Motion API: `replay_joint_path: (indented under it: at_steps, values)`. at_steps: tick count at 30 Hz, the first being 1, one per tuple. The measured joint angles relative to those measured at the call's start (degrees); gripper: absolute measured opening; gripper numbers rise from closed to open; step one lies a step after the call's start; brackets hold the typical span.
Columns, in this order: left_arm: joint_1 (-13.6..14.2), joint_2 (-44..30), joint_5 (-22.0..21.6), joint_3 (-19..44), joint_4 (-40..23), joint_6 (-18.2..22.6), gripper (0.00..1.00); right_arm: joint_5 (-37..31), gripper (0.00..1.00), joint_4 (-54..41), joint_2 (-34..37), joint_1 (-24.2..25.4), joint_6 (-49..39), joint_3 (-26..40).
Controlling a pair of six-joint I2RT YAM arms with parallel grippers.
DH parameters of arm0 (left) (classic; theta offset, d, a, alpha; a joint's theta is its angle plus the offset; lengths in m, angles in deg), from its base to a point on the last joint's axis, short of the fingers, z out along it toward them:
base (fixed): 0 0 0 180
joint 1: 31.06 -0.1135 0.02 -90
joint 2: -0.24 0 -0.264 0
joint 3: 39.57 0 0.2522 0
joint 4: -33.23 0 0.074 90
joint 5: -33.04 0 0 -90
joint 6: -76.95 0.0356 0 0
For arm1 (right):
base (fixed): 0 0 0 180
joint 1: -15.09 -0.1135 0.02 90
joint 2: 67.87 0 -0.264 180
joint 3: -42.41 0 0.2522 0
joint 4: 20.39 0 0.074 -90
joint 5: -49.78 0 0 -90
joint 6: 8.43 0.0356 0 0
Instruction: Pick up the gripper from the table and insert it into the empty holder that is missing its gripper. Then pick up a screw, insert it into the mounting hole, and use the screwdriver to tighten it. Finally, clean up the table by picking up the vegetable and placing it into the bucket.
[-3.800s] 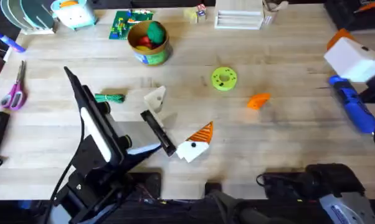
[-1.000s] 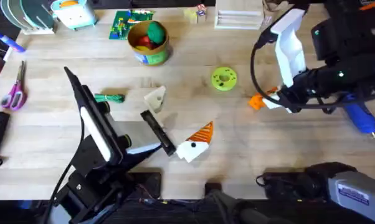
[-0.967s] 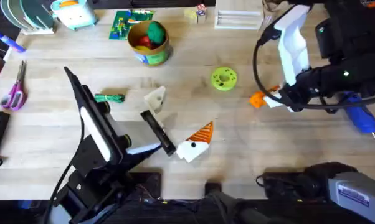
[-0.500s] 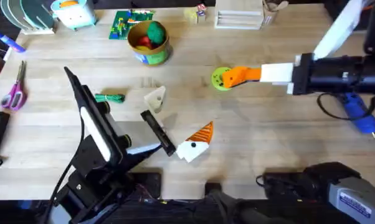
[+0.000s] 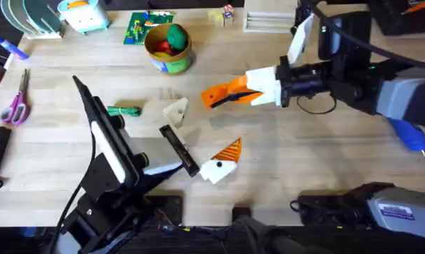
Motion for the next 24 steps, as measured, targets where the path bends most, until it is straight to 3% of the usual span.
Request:
replay_joint_path:
  at_steps: [7, 13, 24]
  values:
    - [0.0, 0.0, 0.1, 0.0, 0.0, 0.0, 0.993, 5.1, 0.009, 14.2, 6.4, -4.1, 12.1, 0.0]
    - [0.0, 0.0, 0.1, 0.0, 0.0, -2.4, 0.993, 7.2, 0.009, 14.8, 6.6, -4.6, 15.9, 0.0]
    - [0.0, 0.0, -1.8, 0.0, -0.2, -6.5, 0.993, 4.6, 0.009, 14.9, 6.6, -6.6, 16.1, 0.0]
